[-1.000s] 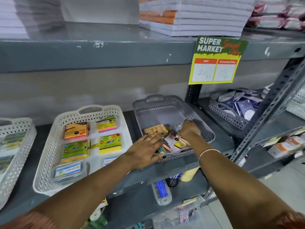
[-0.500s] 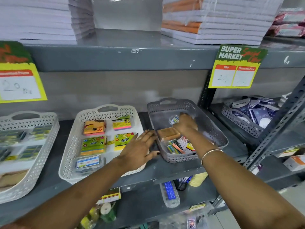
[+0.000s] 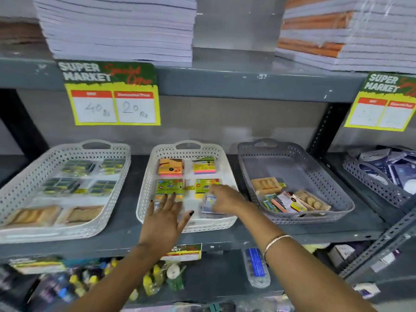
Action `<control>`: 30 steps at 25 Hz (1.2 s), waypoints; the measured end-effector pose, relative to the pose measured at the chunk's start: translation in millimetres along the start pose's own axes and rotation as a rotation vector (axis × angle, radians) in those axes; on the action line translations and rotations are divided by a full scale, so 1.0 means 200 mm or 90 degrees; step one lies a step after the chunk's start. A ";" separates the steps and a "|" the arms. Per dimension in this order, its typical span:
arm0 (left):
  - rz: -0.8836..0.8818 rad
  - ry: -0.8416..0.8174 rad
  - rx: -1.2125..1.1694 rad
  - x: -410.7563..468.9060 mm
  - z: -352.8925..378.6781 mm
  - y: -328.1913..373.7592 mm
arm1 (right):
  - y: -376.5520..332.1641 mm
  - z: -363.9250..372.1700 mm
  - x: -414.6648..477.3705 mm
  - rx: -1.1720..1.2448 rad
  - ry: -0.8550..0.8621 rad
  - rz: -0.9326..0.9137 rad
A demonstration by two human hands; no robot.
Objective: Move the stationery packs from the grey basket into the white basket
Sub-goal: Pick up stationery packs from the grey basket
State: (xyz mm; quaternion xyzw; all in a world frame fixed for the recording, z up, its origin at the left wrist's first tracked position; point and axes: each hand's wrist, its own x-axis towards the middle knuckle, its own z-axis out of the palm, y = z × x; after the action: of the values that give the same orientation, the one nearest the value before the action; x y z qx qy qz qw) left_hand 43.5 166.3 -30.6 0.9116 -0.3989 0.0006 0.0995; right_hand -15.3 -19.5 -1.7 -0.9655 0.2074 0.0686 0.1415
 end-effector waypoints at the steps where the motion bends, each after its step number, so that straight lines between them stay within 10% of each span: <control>1: -0.004 0.011 0.002 0.00 0.01 0.00 | 0.00 0.03 0.00 -0.023 -0.004 0.002; 16: -0.017 0.009 -0.008 -0.01 0.04 -0.01 | 0.01 0.04 0.00 -0.026 -0.030 -0.015; 20: 0.023 0.031 -0.053 0.05 0.02 0.08 | 0.12 -0.13 -0.01 0.208 0.107 0.024; 24: 0.167 0.013 -0.015 0.18 0.04 0.32 | 0.38 -0.25 -0.05 0.090 0.254 0.224; 30: 0.354 -0.089 -0.006 0.36 0.10 0.60 | 0.72 -0.17 -0.19 -0.072 0.012 0.371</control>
State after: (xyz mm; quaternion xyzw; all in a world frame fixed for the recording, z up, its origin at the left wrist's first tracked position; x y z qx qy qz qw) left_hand 3.7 31.1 -22.8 0.7644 -0.6397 -0.0373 0.0720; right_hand -108.0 -140.1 2.1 -0.8723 0.4731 0.1085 0.0598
